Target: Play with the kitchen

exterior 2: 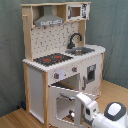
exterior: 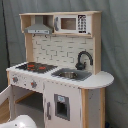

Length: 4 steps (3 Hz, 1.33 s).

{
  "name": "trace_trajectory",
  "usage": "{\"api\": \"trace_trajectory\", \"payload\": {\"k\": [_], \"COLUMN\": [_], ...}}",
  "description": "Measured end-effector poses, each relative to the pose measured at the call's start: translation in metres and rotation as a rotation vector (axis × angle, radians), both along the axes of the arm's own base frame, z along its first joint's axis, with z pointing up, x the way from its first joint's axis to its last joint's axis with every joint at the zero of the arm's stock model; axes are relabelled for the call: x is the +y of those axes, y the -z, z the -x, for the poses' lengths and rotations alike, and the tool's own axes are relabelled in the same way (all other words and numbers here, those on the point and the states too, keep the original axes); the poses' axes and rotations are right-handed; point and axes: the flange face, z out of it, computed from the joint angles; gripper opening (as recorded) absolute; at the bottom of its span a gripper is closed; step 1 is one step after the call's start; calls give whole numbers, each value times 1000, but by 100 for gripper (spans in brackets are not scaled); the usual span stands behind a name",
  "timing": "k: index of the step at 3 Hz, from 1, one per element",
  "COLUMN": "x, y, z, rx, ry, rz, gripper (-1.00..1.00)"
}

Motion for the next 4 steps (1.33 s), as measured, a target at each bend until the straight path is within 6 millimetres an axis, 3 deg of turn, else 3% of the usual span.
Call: {"api": "trace_trajectory", "payload": {"k": [2,4], "x": [-44,-86], "y": [28,52], "z": [5,24], "rx": [49,87], "ry": [125,237], "rz": [-43,-59], "gripper": [100,100]}}
